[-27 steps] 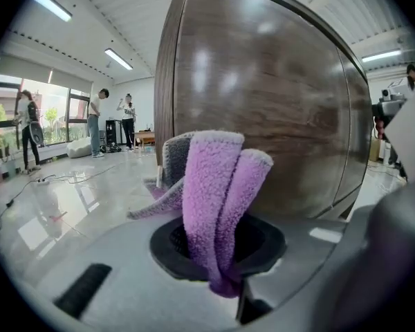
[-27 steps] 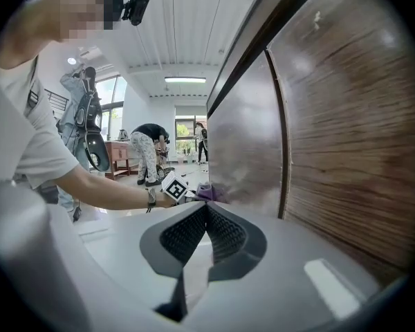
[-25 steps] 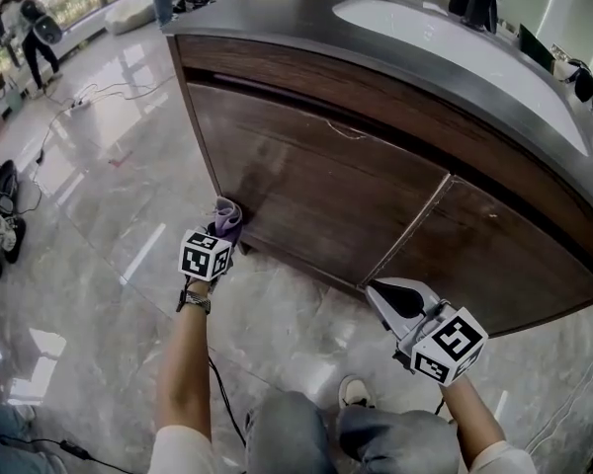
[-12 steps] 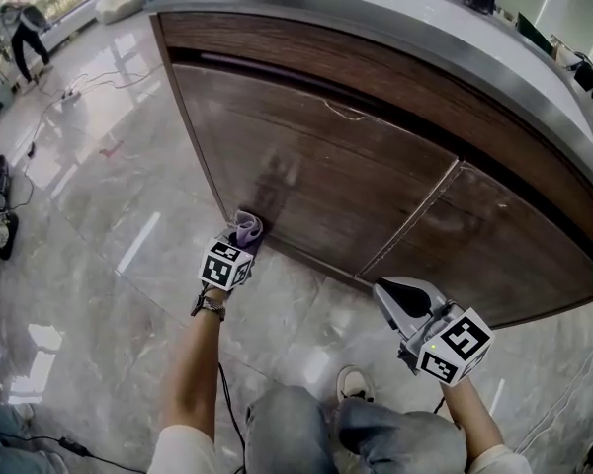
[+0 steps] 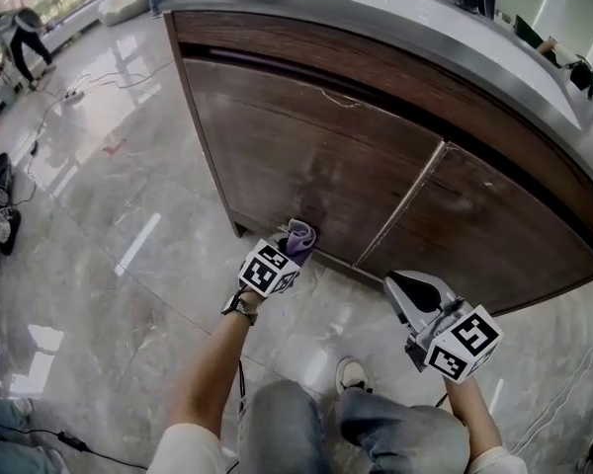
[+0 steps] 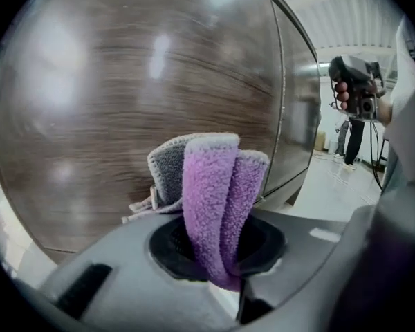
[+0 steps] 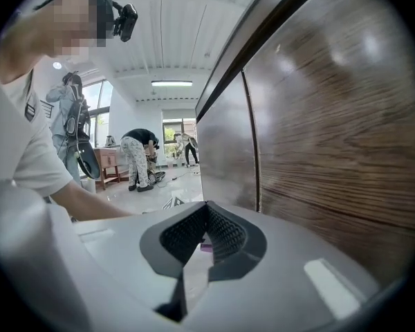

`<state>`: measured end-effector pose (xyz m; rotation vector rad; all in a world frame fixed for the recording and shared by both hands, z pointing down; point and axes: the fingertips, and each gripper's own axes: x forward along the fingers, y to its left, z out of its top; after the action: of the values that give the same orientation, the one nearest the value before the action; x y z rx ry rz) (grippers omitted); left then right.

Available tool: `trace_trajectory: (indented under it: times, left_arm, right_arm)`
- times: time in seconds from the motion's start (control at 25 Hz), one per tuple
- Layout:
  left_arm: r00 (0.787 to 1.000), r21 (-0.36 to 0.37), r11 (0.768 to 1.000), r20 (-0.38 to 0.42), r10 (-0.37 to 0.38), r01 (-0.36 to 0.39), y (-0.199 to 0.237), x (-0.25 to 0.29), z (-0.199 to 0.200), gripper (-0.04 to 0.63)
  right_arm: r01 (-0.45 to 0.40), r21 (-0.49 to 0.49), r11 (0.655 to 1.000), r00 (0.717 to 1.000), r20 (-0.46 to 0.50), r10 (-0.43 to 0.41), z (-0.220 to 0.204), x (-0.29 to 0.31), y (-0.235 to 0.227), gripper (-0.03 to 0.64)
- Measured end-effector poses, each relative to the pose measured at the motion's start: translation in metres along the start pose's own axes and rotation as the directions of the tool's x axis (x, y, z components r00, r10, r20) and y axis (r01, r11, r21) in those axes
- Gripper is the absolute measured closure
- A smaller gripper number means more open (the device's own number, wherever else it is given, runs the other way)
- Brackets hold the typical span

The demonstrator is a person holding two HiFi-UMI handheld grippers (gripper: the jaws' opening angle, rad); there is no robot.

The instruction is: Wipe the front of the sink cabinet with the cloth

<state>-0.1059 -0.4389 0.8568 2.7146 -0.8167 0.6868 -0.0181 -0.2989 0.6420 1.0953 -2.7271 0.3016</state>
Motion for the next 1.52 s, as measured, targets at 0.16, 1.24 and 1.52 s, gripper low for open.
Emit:
trace_trajectory:
  times: [0.16, 1.24, 1.52]
  left_arm:
    - [0.997, 0.013, 0.997, 0.012, -0.078, 0.078, -0.043, 0.018, 0.013, 0.538]
    - [0.894, 0.115, 0.97, 0.424, 0.148, -0.215, -0.082, -0.211, 0.236, 0.543]
    - [0.792, 0.029, 0.88, 0.45, 0.413, -0.475, -0.037, -0.291, 0.231, 0.543]
  right_arm:
    - [0.036, -0.001, 0.999, 0.999, -0.001, -0.036, -0.001, -0.02, 0.0, 0.611]
    - [0.055, -0.168, 0.984, 0.989, 0.142, -0.032, 0.138, -0.037, 0.037, 0.611]
    - [-0.032, -0.239, 0.97, 0.986, 0.153, 0.07, 0.167, 0.019, 0.06, 0.611]
